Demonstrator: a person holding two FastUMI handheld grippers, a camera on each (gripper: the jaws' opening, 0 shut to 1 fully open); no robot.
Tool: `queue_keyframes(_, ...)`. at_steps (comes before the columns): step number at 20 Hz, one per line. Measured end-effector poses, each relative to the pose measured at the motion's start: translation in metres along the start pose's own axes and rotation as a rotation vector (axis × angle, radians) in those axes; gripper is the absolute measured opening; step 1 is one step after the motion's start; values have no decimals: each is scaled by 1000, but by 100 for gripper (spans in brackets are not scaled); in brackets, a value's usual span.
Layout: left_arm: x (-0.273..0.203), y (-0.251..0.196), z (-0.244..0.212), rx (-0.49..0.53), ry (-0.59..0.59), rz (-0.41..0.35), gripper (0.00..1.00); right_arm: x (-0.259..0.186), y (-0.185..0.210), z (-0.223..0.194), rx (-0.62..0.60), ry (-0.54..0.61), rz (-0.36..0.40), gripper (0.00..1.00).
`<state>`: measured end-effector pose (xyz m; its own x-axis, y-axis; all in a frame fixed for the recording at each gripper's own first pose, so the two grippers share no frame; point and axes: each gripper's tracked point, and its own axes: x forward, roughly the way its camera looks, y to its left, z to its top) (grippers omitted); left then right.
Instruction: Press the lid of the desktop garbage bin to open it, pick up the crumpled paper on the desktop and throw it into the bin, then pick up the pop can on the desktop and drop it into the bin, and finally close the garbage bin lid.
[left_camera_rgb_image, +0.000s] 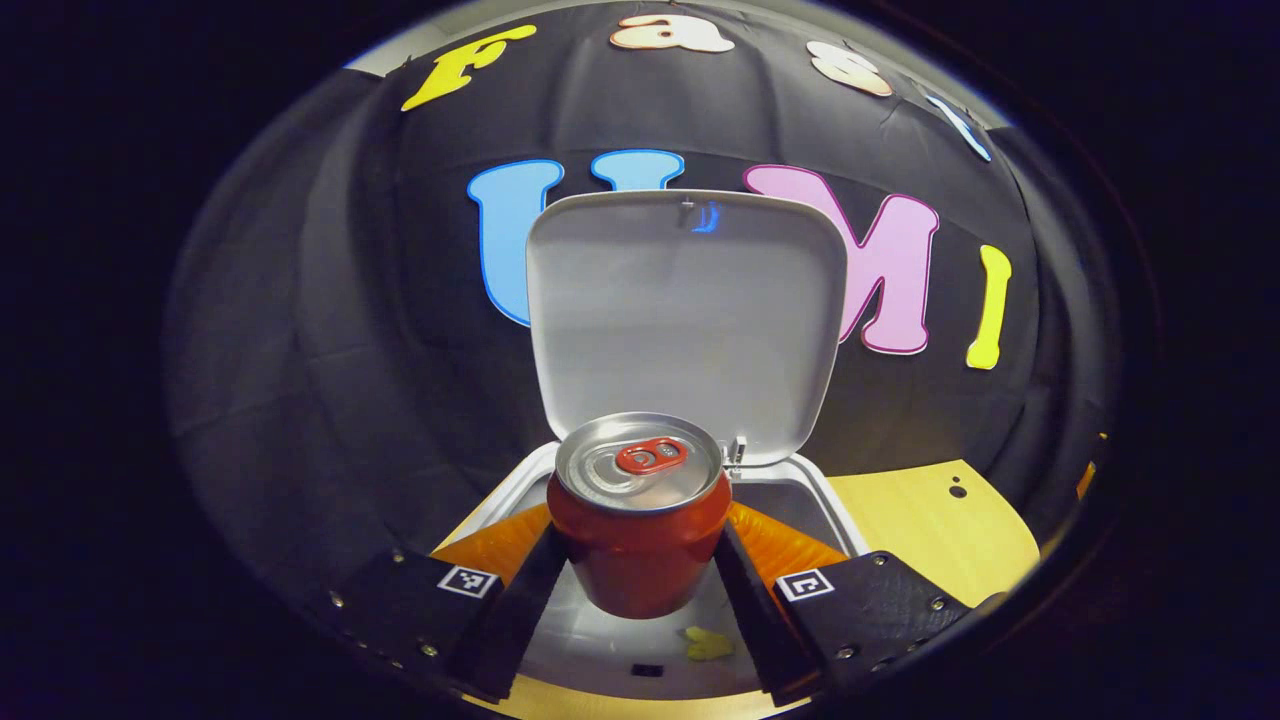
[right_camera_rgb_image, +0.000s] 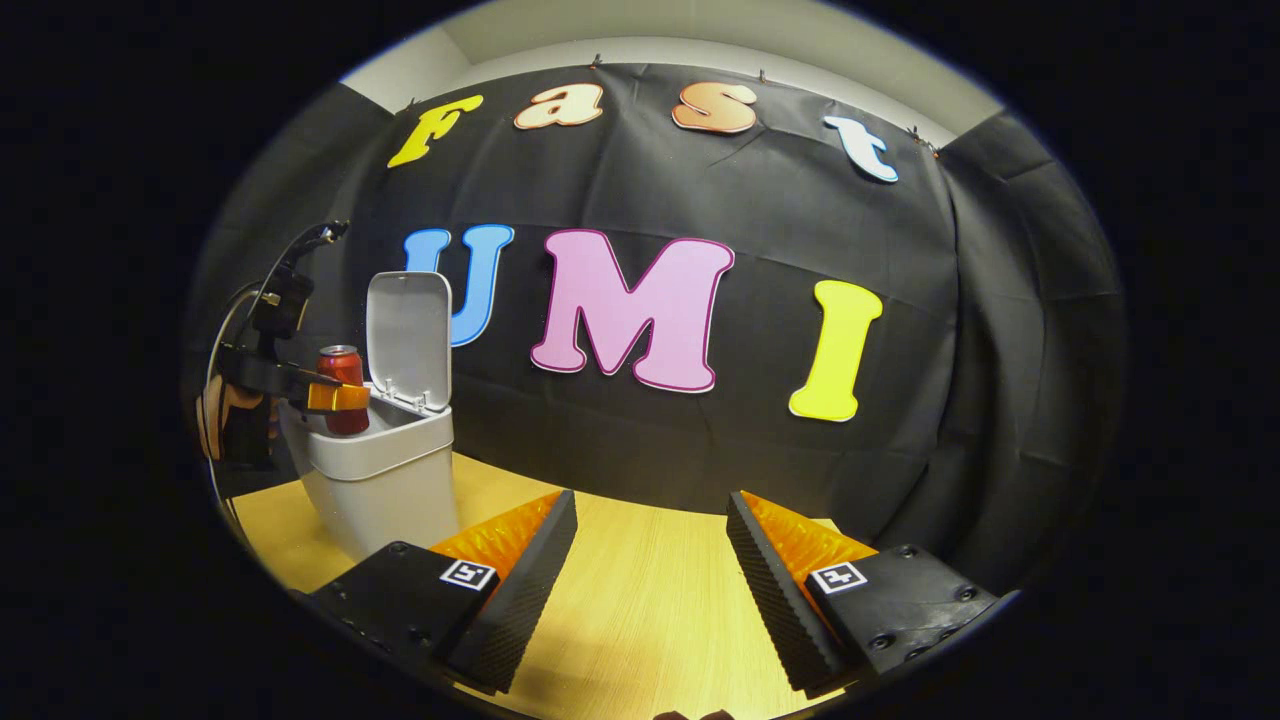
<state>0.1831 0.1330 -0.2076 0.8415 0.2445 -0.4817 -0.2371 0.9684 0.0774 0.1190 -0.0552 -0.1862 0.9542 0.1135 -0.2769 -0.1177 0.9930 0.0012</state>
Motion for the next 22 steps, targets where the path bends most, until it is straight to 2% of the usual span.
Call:
queue_keyframes(5, -9, 7, 1, 24, -12, -3, 87, -9, 6, -5, 8, 13, 12, 98)
queue_keyframes(7, -9, -1, 7, 46, -31, -34, 87, -12, 9, -5, 14, 18, 17, 98)
queue_keyframes(11, 7, -15, -4, 208, 44, -67, 87, -16, 11, -4, 21, 29, 30, 98)
queue_keyframes(13, 15, -28, -13, 189, 95, -98, 87, -17, 13, 0, 14, 22, 32, 98)
queue_keyframes(15, 14, -31, -14, 161, 94, -97, 87, -20, 11, 4, 1, 12, 29, 98)
queue_keyframes(19, 7, -20, -9, 184, 73, -51, 88, -24, 9, 6, 5, 8, 22, 98)
queue_keyframes(22, 1, -21, -9, 166, 68, -58, 88, -25, 10, 7, 4, 8, 23, 98)
